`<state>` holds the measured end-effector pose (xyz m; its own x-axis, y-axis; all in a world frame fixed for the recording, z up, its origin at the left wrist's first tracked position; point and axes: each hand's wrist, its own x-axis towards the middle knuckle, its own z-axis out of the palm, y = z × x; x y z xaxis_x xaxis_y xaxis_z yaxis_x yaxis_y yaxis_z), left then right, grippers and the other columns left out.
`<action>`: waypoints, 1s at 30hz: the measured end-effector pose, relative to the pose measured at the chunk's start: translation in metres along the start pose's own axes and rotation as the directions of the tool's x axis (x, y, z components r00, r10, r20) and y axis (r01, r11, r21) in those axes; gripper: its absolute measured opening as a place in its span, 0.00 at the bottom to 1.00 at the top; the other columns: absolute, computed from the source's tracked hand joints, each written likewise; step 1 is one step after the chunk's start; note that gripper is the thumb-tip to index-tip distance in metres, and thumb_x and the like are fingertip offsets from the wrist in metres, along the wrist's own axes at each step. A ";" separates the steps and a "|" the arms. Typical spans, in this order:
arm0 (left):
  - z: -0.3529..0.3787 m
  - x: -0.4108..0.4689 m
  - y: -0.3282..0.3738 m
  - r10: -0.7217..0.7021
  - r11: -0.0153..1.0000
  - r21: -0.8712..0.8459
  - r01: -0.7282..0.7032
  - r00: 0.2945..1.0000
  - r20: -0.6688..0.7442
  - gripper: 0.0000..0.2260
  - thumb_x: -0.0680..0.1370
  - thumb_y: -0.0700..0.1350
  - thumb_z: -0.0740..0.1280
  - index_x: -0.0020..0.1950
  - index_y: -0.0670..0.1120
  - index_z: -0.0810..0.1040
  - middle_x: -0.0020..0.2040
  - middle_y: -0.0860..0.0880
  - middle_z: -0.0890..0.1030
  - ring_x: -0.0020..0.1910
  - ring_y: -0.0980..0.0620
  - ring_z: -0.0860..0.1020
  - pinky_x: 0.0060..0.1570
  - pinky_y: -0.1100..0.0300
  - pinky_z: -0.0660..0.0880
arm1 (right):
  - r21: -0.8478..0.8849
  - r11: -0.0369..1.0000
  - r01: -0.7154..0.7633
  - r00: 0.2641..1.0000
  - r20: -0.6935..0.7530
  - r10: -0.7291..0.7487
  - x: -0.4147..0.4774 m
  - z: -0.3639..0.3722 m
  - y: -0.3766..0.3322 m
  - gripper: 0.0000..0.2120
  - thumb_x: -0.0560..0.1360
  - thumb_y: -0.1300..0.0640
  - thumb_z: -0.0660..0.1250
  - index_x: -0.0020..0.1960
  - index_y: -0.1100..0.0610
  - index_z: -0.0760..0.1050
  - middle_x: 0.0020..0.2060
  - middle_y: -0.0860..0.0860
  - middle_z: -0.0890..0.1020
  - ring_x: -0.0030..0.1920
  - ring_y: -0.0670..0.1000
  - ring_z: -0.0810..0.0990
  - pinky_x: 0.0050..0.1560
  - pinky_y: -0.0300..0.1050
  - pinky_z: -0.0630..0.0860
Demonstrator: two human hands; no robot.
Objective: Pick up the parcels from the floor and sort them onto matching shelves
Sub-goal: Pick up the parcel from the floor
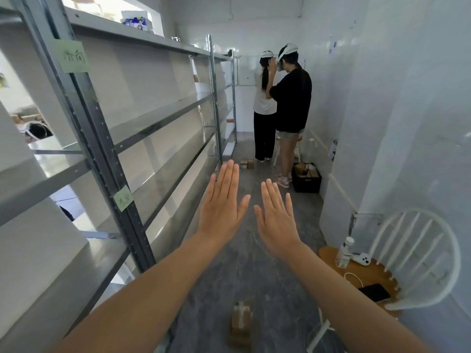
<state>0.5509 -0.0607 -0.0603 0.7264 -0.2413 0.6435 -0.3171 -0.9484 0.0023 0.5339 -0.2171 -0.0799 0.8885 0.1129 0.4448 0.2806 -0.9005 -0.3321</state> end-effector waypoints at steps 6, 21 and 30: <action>0.024 0.015 0.007 0.002 1.000 0.015 -0.001 1.000 -0.018 0.32 0.85 0.58 0.49 0.84 0.39 0.50 0.85 0.42 0.51 0.84 0.47 0.49 0.82 0.49 0.48 | -0.007 1.000 0.002 1.000 0.012 -0.002 0.013 0.011 0.020 0.28 0.85 0.48 0.45 0.82 0.55 0.41 0.82 0.48 0.43 0.80 0.46 0.37 0.79 0.51 0.33; 0.096 0.069 -0.020 0.039 0.995 -0.089 -0.041 0.999 -0.023 0.33 0.85 0.58 0.48 0.84 0.39 0.50 0.84 0.42 0.49 0.83 0.48 0.47 0.82 0.50 0.47 | -0.075 0.996 -0.043 0.999 0.004 0.043 0.090 0.039 0.044 0.28 0.85 0.48 0.45 0.82 0.55 0.41 0.81 0.48 0.42 0.80 0.46 0.37 0.80 0.53 0.36; 0.152 0.110 -0.105 0.046 0.995 -0.085 -0.043 0.998 0.038 0.33 0.85 0.58 0.49 0.84 0.41 0.47 0.85 0.43 0.49 0.84 0.48 0.47 0.82 0.48 0.49 | -0.058 0.998 -0.033 0.999 0.035 0.035 0.172 0.105 0.025 0.28 0.85 0.47 0.45 0.82 0.55 0.41 0.82 0.49 0.43 0.79 0.45 0.35 0.79 0.51 0.33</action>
<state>0.7568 -0.0189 -0.1067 0.7337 -0.2925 0.6133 -0.3985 -0.9163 0.0397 0.7318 -0.1764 -0.0988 0.9098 0.0960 0.4037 0.2298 -0.9266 -0.2975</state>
